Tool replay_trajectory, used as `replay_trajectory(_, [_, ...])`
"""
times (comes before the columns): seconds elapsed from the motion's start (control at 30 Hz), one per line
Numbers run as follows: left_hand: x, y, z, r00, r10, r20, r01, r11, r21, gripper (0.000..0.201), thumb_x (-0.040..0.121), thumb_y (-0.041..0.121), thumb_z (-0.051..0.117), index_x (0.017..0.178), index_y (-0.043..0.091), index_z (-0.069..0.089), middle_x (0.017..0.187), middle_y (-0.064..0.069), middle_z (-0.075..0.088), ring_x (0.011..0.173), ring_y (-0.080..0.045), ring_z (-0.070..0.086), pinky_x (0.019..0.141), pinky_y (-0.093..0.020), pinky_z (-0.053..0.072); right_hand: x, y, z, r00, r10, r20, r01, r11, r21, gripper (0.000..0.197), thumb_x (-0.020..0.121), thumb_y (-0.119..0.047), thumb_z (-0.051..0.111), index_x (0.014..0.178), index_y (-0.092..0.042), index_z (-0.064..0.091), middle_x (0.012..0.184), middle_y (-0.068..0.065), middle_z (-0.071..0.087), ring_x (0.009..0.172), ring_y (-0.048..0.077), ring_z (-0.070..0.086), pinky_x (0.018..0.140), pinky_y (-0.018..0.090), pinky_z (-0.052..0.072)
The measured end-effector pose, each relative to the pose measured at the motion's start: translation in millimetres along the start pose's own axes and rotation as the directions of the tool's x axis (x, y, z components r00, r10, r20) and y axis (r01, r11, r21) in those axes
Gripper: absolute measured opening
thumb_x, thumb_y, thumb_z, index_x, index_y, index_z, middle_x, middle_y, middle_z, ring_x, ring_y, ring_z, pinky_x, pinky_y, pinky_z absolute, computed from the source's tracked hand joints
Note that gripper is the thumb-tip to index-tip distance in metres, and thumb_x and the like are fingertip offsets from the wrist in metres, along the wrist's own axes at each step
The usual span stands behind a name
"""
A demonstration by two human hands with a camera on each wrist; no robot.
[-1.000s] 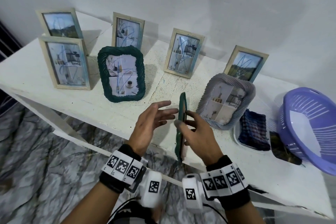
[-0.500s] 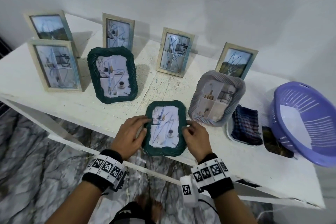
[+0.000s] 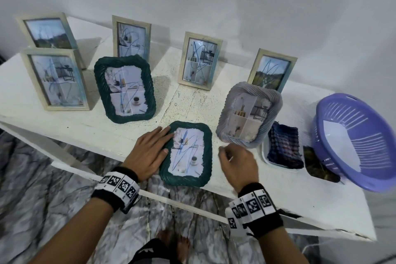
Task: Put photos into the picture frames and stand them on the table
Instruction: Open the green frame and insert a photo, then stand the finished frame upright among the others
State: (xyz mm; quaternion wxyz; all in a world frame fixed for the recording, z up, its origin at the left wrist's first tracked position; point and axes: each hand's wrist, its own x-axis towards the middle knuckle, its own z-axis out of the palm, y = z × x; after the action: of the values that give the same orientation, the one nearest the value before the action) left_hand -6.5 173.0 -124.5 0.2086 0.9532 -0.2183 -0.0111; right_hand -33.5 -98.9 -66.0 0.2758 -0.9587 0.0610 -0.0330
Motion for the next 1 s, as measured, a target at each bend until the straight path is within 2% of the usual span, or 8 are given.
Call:
replay_trajectory(0.1, [0, 2, 3, 1.000, -0.016, 0.006, 0.015, 0.999, 0.042, 0.057, 0.100, 0.046, 0.015, 0.153, 0.026, 0.025, 0.161, 0.009, 0.016, 0.149, -0.010, 0.010, 0.119, -0.040, 0.015, 11, 17, -40, 0.962, 0.054, -0.268, -0.065, 0.997, -0.030, 0.031, 0.093, -0.025, 0.057, 0.064, -0.016, 0.049, 0.059, -0.003, 0.050, 0.049, 0.013, 0.043, 0.050, 0.020, 0.028])
replay_trajectory(0.2, [-1, 3, 5, 1.000, -0.028, -0.003, 0.028, 0.999, 0.044, 0.057, 0.100, 0.045, 0.016, 0.153, 0.027, 0.025, 0.161, 0.009, 0.018, 0.149, -0.010, 0.010, 0.119, -0.037, 0.013, 36, 49, -72, 0.894, 0.185, -0.409, -0.249, 0.963, -0.107, 0.025, 0.090, -0.026, 0.056, 0.086, -0.003, 0.061, 0.089, 0.018, 0.062, 0.079, 0.035, 0.056, 0.062, 0.035, 0.044])
replay_trajectory(0.33, [0, 3, 5, 0.999, -0.025, -0.028, 0.026, 0.999, 0.024, 0.055, 0.100, 0.043, 0.019, 0.152, 0.027, 0.029, 0.160, 0.009, 0.022, 0.149, -0.010, 0.014, 0.118, -0.036, 0.015, 63, 85, -82, 0.924, 0.361, -0.124, -0.382, 0.866, -0.322, 0.053, 0.090, -0.047, 0.055, 0.116, -0.001, 0.057, 0.122, 0.025, 0.053, 0.114, 0.043, 0.048, 0.087, 0.048, 0.045])
replay_trajectory(0.43, [1, 4, 5, 0.999, -0.031, -0.037, 0.031, 0.999, 0.017, 0.055, 0.100, 0.043, 0.020, 0.151, 0.027, 0.030, 0.160, 0.009, 0.024, 0.148, -0.010, 0.016, 0.117, -0.036, 0.016, 71, 95, -73, 0.929, 0.370, -0.002, -0.325, 0.814, -0.481, 0.061, 0.086, -0.060, 0.055, 0.116, -0.007, 0.055, 0.128, 0.019, 0.048, 0.117, 0.041, 0.043, 0.089, 0.046, 0.043])
replay_trajectory(0.5, [2, 3, 5, 0.999, -0.029, -0.040, 0.030, 0.999, 0.015, 0.055, 0.099, 0.043, 0.021, 0.151, 0.027, 0.031, 0.159, 0.009, 0.024, 0.148, -0.011, 0.017, 0.117, -0.037, 0.017, 72, 99, -66, 0.939, 0.345, -0.016, -0.302, 0.800, -0.518, 0.054, 0.088, -0.055, 0.055, 0.117, -0.009, 0.056, 0.130, 0.017, 0.046, 0.117, 0.040, 0.043, 0.084, 0.045, 0.044])
replay_trajectory(0.73, [1, 3, 3, 0.999, -0.027, -0.027, 0.027, 1.000, 0.004, 0.055, 0.099, 0.045, 0.020, 0.151, 0.029, 0.029, 0.160, 0.010, 0.022, 0.148, -0.009, 0.014, 0.117, -0.035, 0.015, 81, 111, -77, 0.953, 0.288, -0.095, -0.303, 0.907, -0.291, 0.028, 0.089, -0.016, 0.054, 0.107, 0.003, 0.061, 0.113, 0.028, 0.059, 0.101, 0.044, 0.056, 0.081, 0.044, 0.046])
replay_trajectory(0.9, [2, 3, -1, 0.999, -0.034, 0.012, 0.034, 0.999, -0.036, 0.069, 0.095, 0.065, 0.016, 0.154, 0.028, 0.021, 0.160, 0.012, 0.016, 0.149, -0.007, 0.009, 0.119, -0.037, 0.013, 52, 86, -113, 0.909, 0.363, -0.205, -0.372, 0.928, -0.007, 0.034, 0.089, -0.029, 0.055, 0.101, 0.002, 0.057, 0.098, 0.028, 0.062, 0.093, 0.043, 0.058, 0.072, 0.037, 0.034])
replay_trajectory(1.0, [3, 5, -6, 0.997, -0.029, 0.072, 0.032, 0.999, -0.035, 0.083, 0.088, 0.077, 0.020, 0.155, 0.028, 0.013, 0.161, 0.012, 0.008, 0.148, -0.007, 0.003, 0.119, -0.035, 0.008, 14, 48, -117, 0.902, 0.327, -0.283, -0.281, 0.940, 0.193, 0.026, 0.088, -0.021, 0.065, 0.102, -0.003, 0.054, 0.092, 0.020, 0.063, 0.090, 0.032, 0.064, 0.072, 0.033, 0.046])
